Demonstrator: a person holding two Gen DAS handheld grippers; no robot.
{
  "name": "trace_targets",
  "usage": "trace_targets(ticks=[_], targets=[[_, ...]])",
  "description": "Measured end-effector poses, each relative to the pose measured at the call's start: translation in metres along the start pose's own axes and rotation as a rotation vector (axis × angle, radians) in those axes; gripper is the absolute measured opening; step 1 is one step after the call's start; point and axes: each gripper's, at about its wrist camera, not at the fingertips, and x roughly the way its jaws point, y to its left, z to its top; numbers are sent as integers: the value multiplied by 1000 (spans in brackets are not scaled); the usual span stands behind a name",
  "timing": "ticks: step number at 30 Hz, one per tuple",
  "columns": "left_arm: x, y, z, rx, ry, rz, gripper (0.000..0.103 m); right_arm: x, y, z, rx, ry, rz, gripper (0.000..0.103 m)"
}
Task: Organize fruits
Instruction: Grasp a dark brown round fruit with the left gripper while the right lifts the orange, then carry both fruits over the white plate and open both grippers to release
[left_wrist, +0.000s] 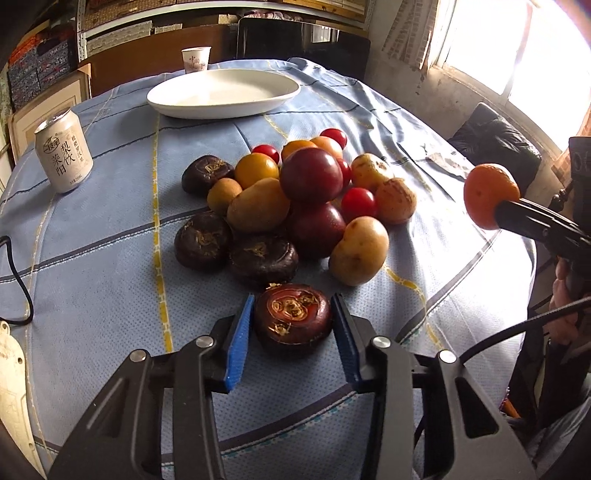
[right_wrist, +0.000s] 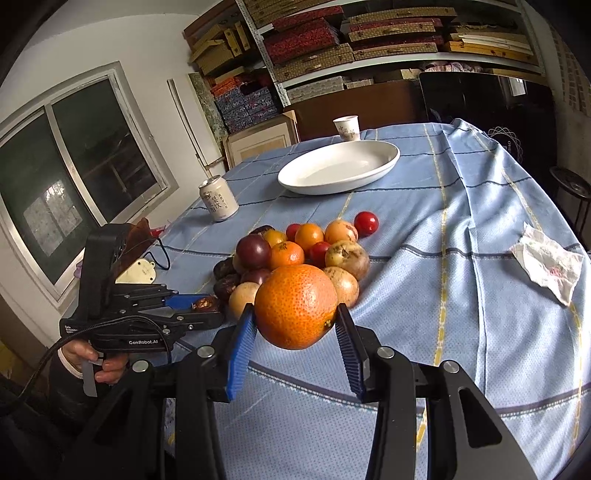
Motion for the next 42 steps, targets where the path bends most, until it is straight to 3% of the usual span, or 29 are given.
trace_targets(ticks=[12,18,23,26,31,33,35,39,42], targets=[[-30,41,68,-30,-79,-18,41,31,0,57,-13,-20,37,44],[-24,60,138,3,-137,62,41,76,-18,115,-13,-9,43,44],[4,88,206,-47,-160,101,41,133,-35,164,-26,20,-16,44],[36,103,233,-92,-105,108,41,170,-50,184,0,72,-49,44],[88,118,256,-99,-27,192,41,224,-71,200,13,163,-107,44],[98,121,258,-92,-15,222,52,236,-74,199,11,184,-115,44],[102,121,259,-88,-33,270,77,243,-75,196,19,203,-117,45],[91,118,253,-88,-50,262,79,242,-74,192,38,210,-116,46],[67,112,243,-99,-82,225,84,216,-65,191,22,157,-94,46]])
